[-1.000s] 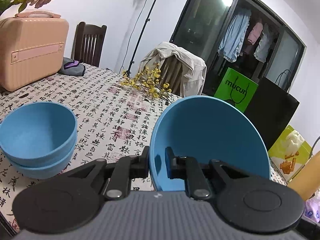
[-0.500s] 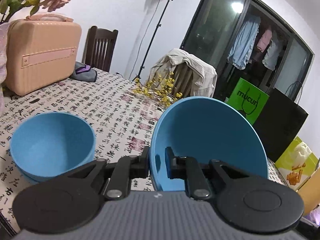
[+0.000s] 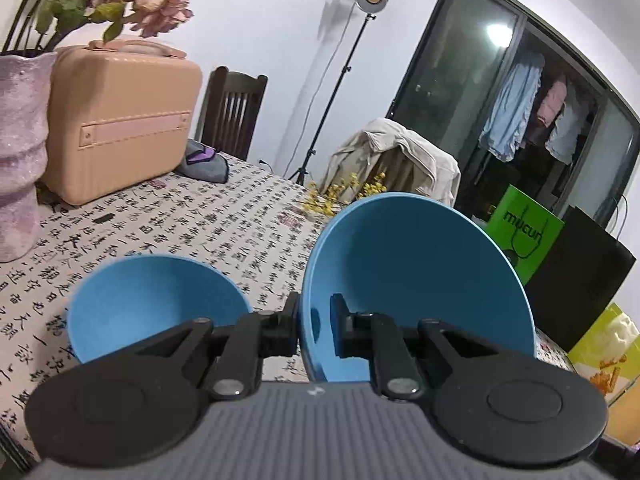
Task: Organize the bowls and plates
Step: 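Lower the held blue bowl with both grippers into the stacked blue bowls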
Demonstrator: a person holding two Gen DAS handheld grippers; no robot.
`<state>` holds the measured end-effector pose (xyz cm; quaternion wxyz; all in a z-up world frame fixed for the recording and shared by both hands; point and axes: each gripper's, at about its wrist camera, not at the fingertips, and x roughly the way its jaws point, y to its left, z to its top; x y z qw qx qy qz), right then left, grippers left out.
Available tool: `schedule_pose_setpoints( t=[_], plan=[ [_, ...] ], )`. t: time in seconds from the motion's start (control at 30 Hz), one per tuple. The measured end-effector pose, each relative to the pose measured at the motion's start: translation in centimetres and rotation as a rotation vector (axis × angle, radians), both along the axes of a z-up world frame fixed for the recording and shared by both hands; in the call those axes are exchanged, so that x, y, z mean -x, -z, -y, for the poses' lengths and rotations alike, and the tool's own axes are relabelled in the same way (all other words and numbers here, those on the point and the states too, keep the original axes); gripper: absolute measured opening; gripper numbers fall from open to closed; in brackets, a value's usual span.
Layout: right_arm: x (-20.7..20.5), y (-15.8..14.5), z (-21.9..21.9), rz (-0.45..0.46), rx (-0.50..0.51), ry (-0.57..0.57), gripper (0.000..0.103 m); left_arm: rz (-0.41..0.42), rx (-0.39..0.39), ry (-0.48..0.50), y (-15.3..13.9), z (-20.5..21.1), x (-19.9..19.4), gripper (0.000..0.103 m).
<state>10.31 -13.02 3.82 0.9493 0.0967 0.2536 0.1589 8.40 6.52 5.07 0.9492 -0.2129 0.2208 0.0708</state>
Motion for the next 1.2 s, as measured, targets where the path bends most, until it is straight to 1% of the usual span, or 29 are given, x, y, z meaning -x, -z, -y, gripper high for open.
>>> schedule_pose_setpoints(
  t=[0.7,1.2],
  plan=[
    [-0.9,-0.5,-6.3,0.006,0.013,-0.118,0.013,0.026,0.038,-0.108,-0.1,-5.8,1.3,0.016],
    [-1.1,-0.1,-10.6,0.004,0.054,-0.189,0.013,0.03,0.071,-0.183,1.0,-9.5,2.0,0.016]
  ],
)
